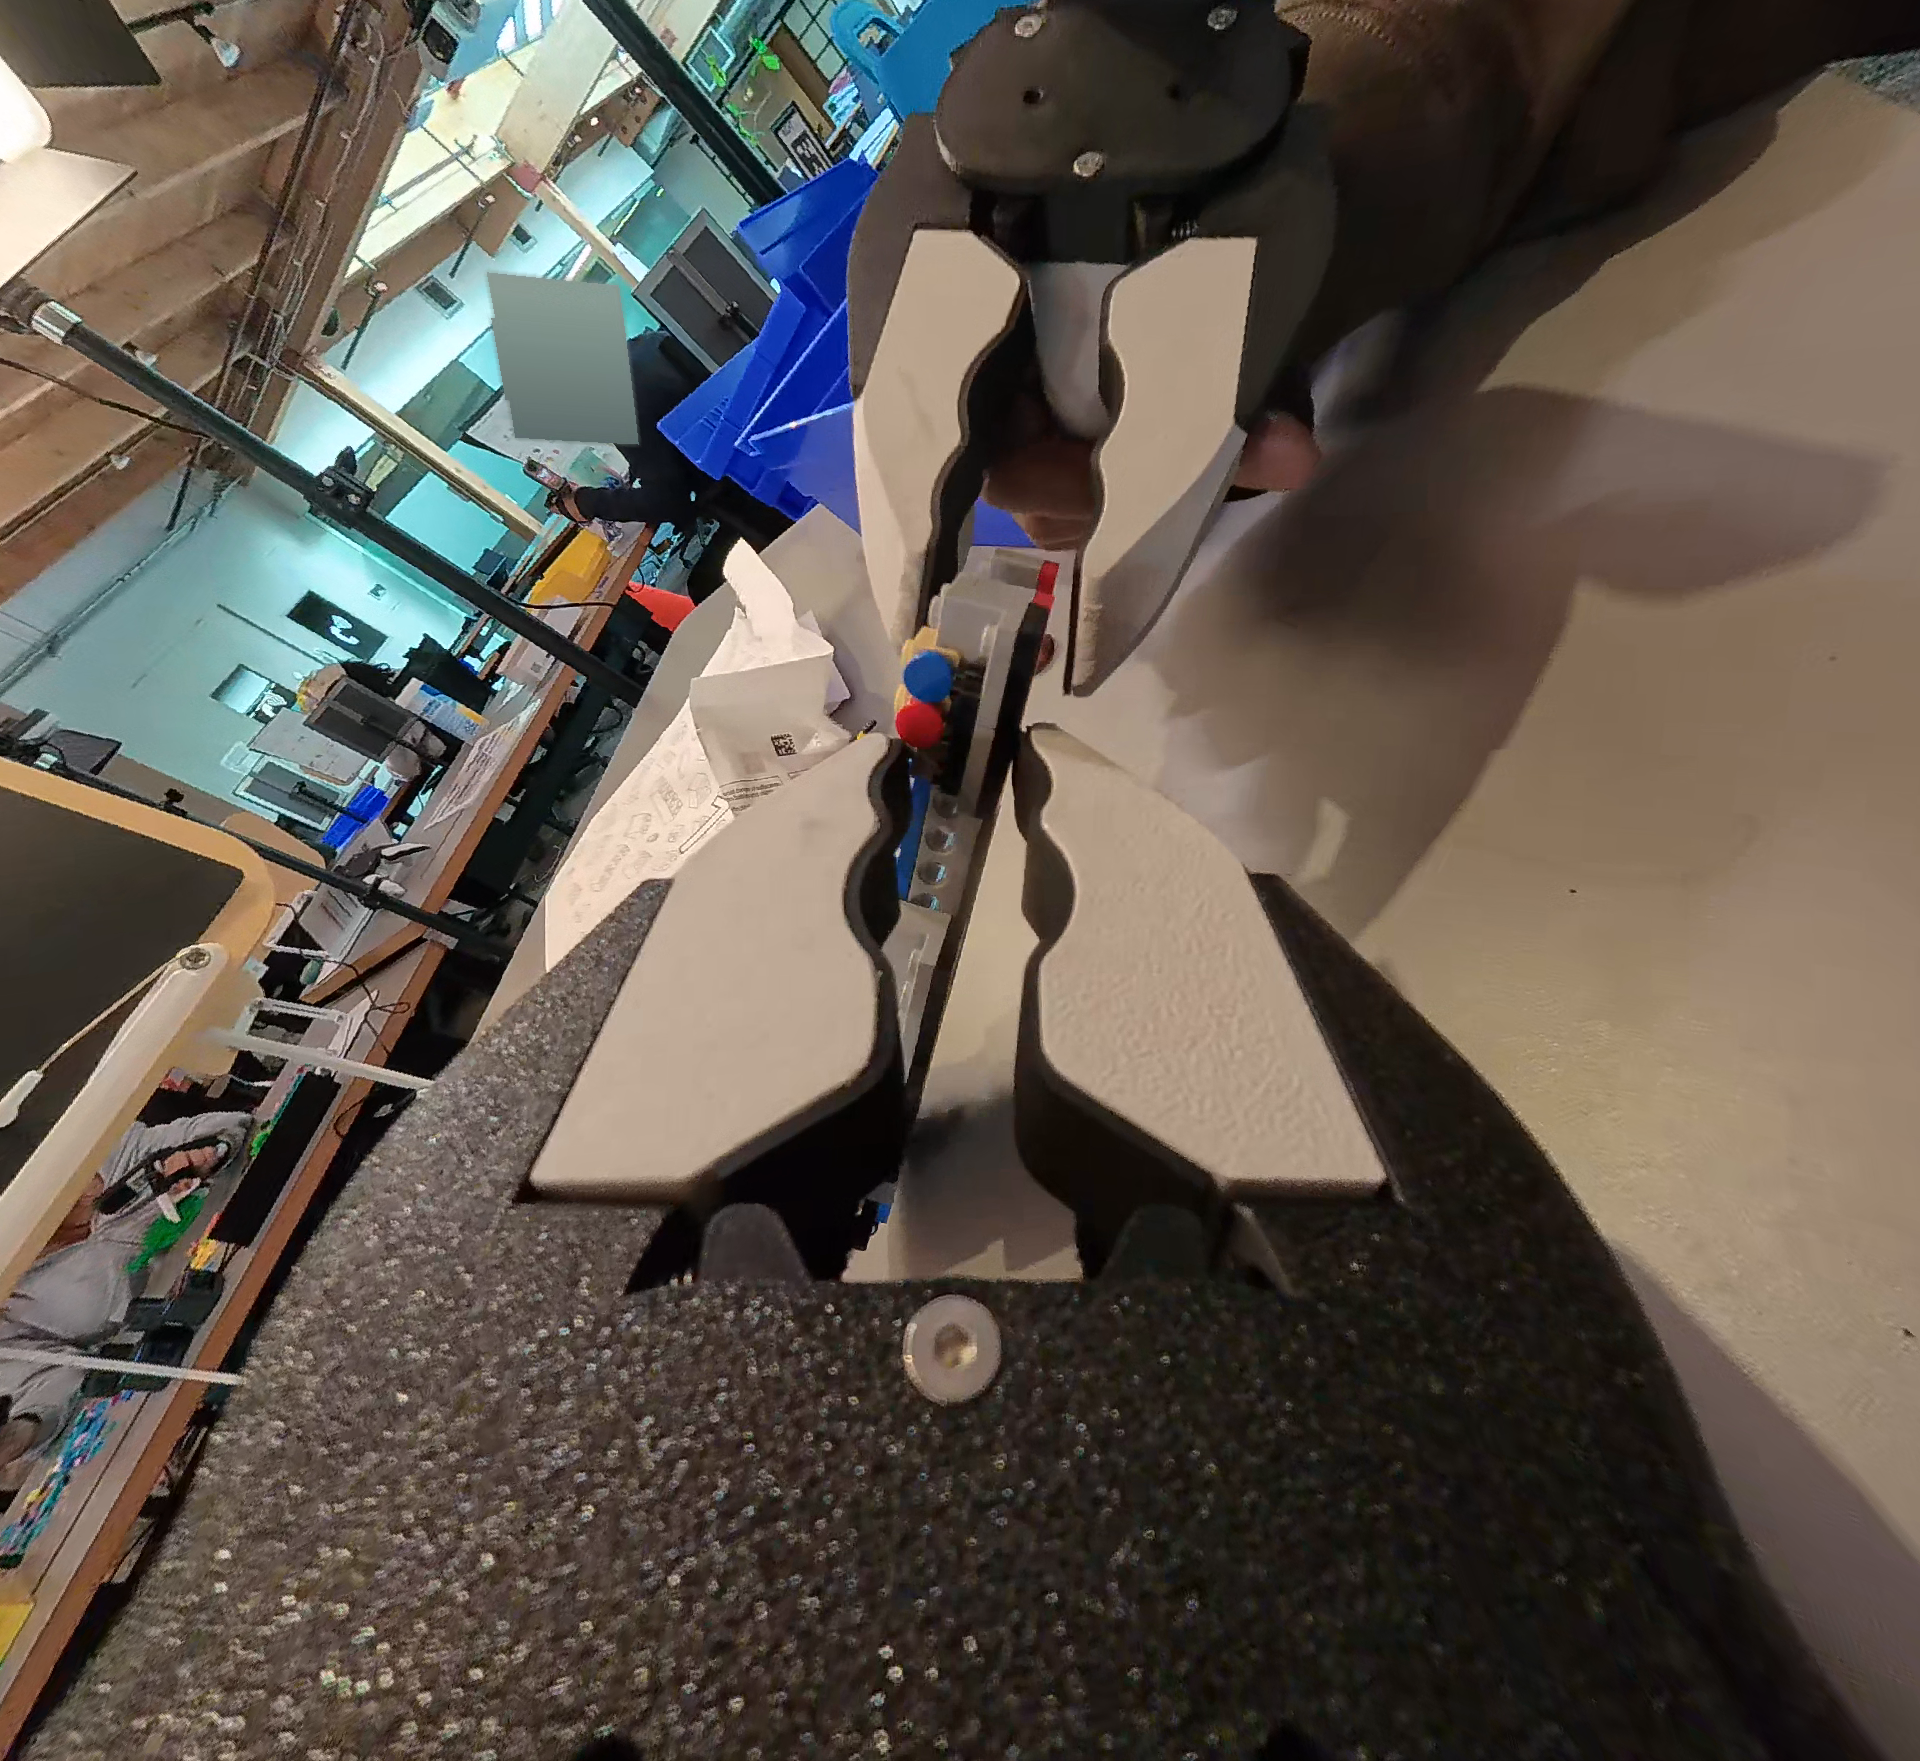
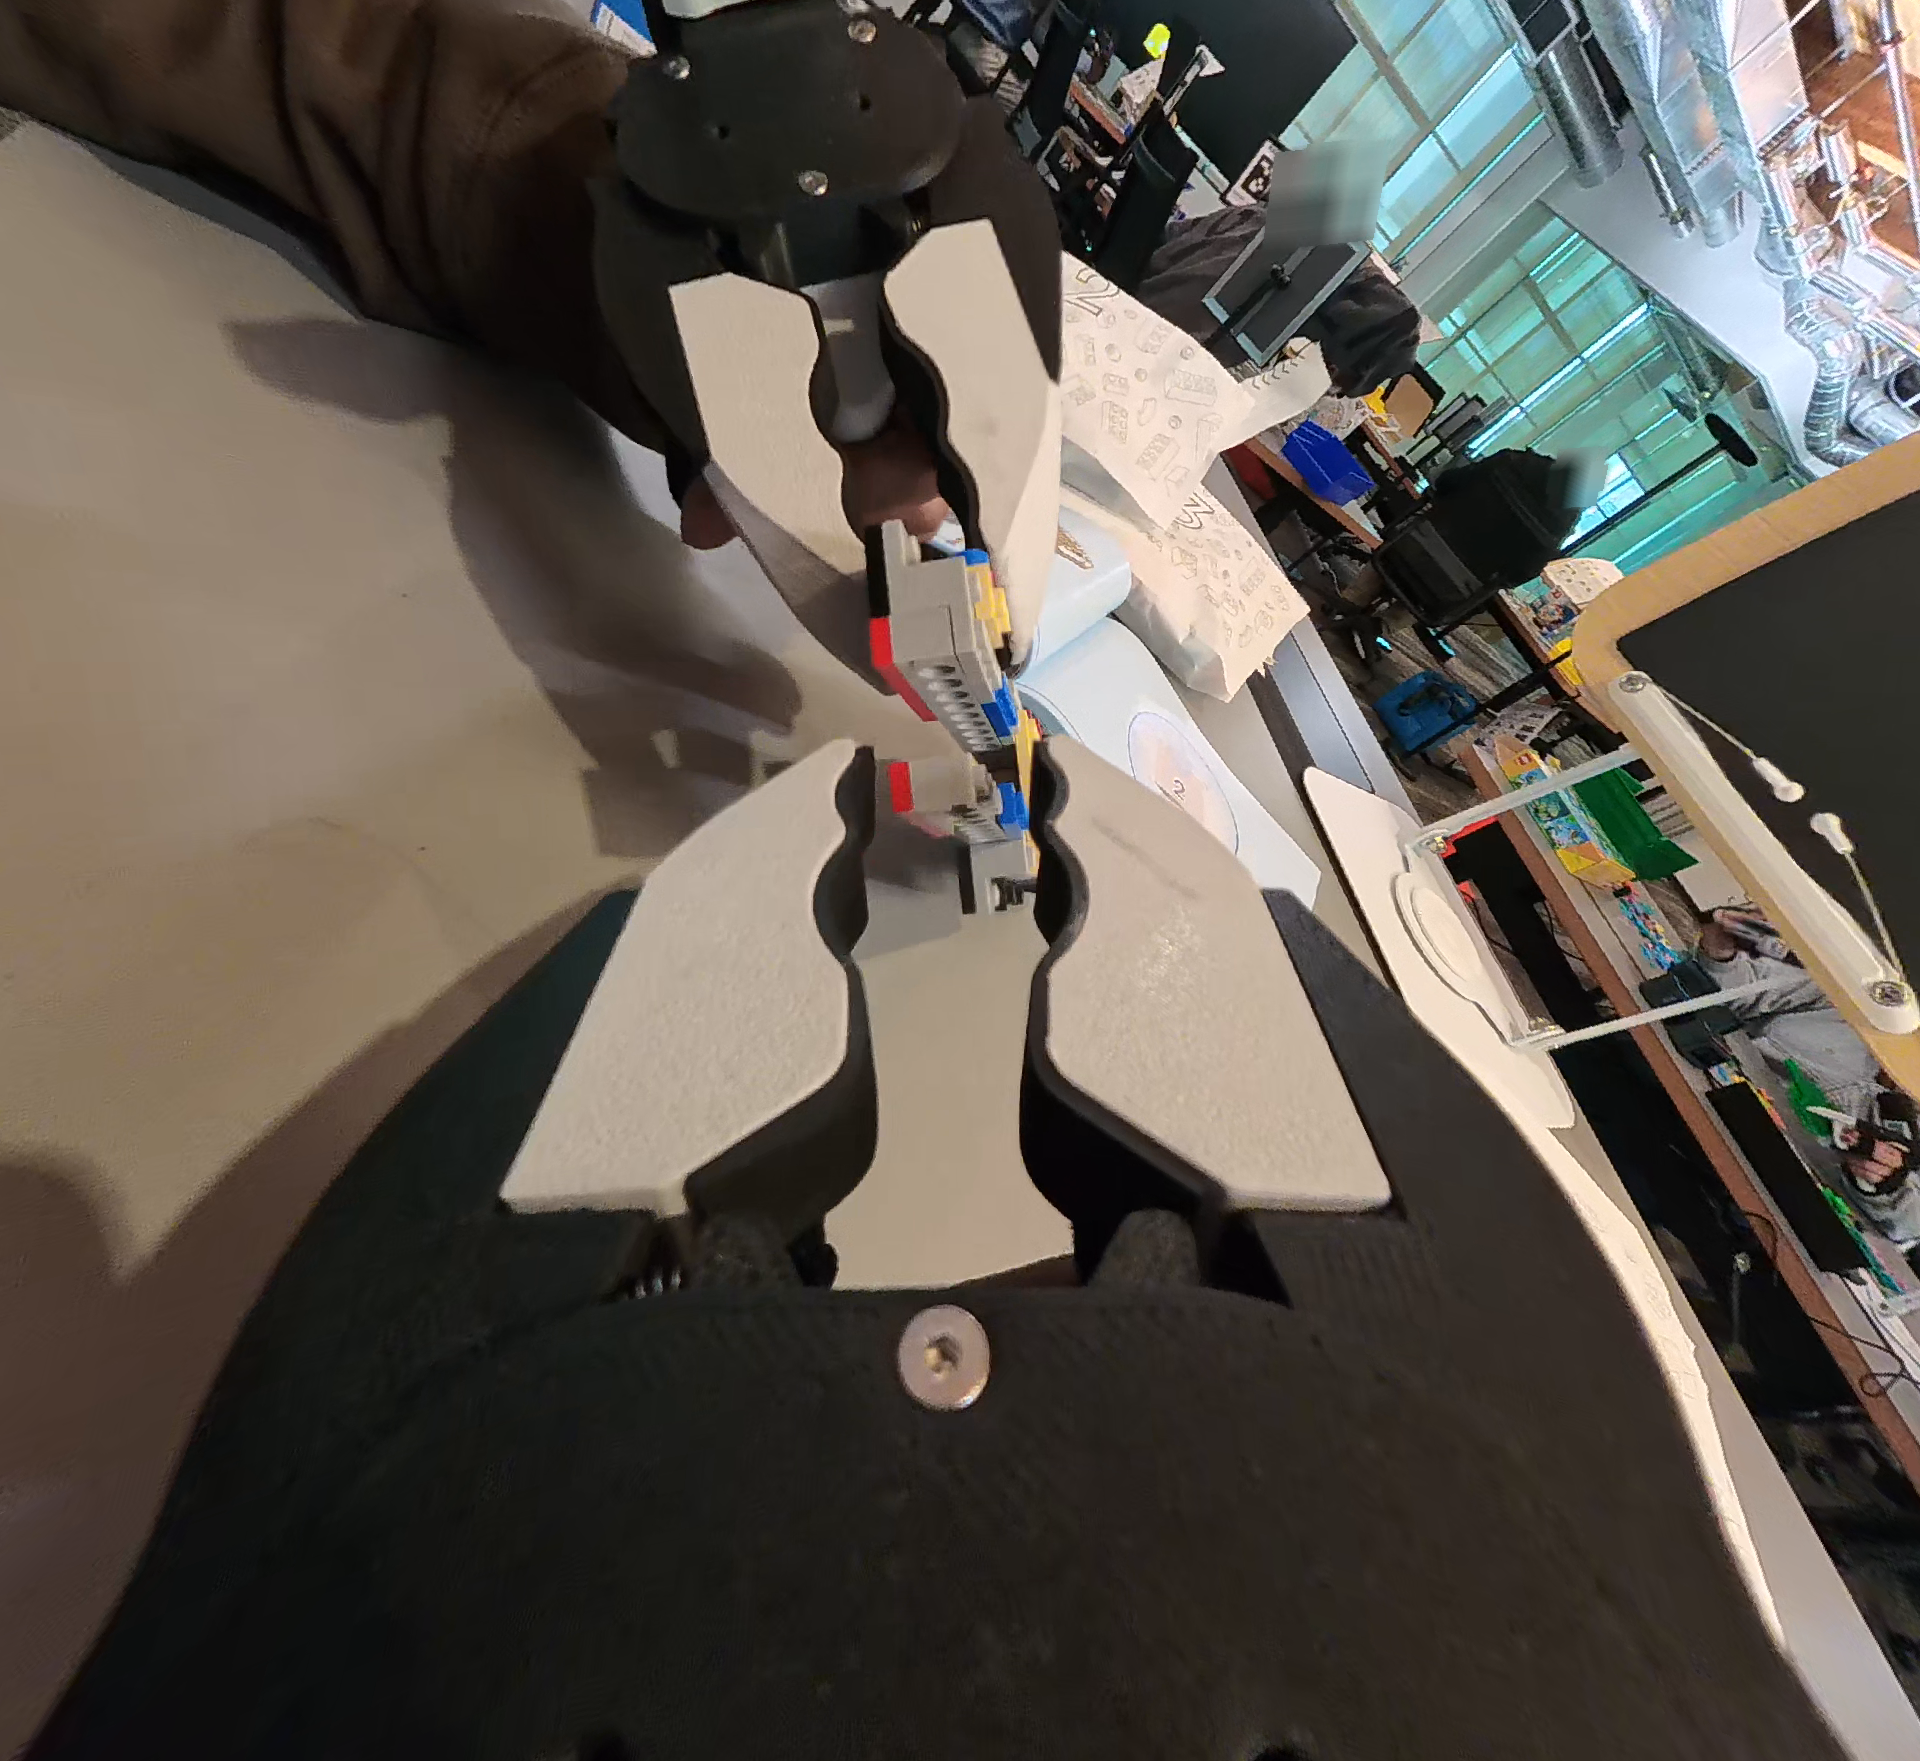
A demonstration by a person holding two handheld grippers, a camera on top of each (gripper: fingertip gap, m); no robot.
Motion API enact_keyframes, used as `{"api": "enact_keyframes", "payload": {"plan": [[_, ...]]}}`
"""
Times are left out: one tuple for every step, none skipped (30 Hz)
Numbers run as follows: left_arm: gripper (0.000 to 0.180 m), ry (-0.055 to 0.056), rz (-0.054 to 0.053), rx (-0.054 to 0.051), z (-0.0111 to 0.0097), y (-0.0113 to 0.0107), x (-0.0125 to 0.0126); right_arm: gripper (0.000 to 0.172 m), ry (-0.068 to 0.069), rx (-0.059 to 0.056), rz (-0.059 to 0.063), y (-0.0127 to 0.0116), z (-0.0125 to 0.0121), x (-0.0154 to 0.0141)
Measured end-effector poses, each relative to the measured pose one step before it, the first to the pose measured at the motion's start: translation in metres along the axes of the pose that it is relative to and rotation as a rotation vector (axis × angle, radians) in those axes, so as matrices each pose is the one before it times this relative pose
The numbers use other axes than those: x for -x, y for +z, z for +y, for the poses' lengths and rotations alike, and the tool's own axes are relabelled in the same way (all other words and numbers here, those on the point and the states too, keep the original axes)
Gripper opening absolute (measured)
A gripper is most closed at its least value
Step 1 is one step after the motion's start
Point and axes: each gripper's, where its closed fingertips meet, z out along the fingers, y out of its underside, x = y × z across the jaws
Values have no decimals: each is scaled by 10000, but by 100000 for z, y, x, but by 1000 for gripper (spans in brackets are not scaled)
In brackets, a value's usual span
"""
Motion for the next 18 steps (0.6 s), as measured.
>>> {"api": "enact_keyframes", "payload": {"plan": [[18,34,17,6,-6,9,-56,28,-54,81,38,80,121,5],[18,35,23,6,-10,30,-77,28,-69,75,32,78,100,38],[18,24,17,14,2,25,-58,26,-74,41,46,48,44,16],[18,-17,-53,17,9,21,67,22,-83,13,55,31,25,-10],[18,-56,-14,13,2,-1,54,17,-76,-15,25,5,-8,30],[19,-55,-5,-5,3,-3,37,17,-45,-7,52,5,0,-46],[18,-10,13,-23,10,0,-14,17,-20,0,15,0,0,-33],[18,22,112,-27,25,-3,-161,17,-27,-5,-17,-6,7,6],[19,15,158,-14,42,-47,-189,17,-71,-20,-48,-39,8,70],[26,55,143,47,89,-77,-127,17,-111,-46,-62,-52,-48,113],[35,37,161,67,123,-110,-100,17,-108,-67,-65,-68,-108,118],[43,-32,291,115,192,-146,-233,17,-94,-76,-88,-59,-149,159],[47,-53,297,151,264,-178,-213,17,-90,-89,-105,-58,-169,189],[51,-73,366,147,287,-180,-314,17,-95,-92,-127,-48,-174,227],[53,-103,399,157,307,-176,-391,17,-113,-73,-126,-19,-135,257],[53,-50,273,88,187,-159,-286,17,-133,-45,-122,17,-111,275],[53,7,191,-44,-41,-120,-232,18,-157,-35,-129,47,-130,328],[53,-41,290,-110,-163,-68,-401,18,-179,-32,-133,61,-147,358]]}}
